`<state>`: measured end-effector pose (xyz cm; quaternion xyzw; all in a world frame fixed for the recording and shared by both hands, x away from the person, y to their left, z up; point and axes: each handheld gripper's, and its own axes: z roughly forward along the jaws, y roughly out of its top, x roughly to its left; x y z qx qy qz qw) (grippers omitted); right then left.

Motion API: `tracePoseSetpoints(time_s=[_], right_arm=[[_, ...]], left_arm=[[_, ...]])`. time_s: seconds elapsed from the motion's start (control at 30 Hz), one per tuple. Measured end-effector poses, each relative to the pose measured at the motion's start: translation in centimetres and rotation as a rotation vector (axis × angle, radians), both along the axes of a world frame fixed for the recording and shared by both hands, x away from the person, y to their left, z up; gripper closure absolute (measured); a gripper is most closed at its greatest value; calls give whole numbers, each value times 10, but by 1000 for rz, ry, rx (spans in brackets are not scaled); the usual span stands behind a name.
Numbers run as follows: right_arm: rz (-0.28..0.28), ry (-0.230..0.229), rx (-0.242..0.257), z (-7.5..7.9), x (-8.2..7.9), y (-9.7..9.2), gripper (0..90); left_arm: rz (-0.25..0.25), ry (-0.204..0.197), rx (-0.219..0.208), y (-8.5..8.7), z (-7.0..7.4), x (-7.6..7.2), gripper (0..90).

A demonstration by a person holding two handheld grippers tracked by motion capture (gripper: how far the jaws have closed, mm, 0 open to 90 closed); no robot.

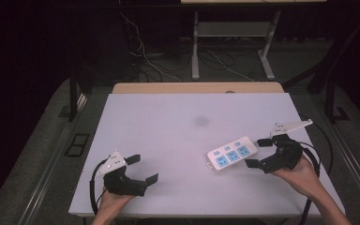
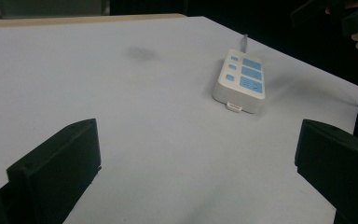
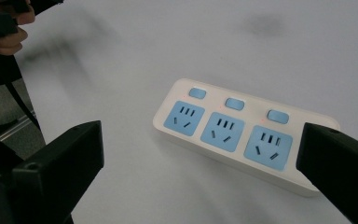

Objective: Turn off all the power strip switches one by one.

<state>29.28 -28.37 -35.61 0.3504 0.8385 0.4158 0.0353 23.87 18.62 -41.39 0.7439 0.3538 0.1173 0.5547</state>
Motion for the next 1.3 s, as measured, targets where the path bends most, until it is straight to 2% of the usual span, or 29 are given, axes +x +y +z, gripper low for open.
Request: tracePoseSetpoints(time_s=[0.2,0.67,1.17,1.3], right_arm=[[7,-12,-31,7,8,3,6],[24,-8,-80,14,29,9,6],[52,11,-139,3,51,12,6],[47,12,-136,1,55,11,6]], left_arm=[[1,-1,-1,1,0,0,0],[2,-1,-3,1,-1,1,0],[1,-2,-3,2,-1,2,0],[0,-1,-1,2,-1,2,0]])
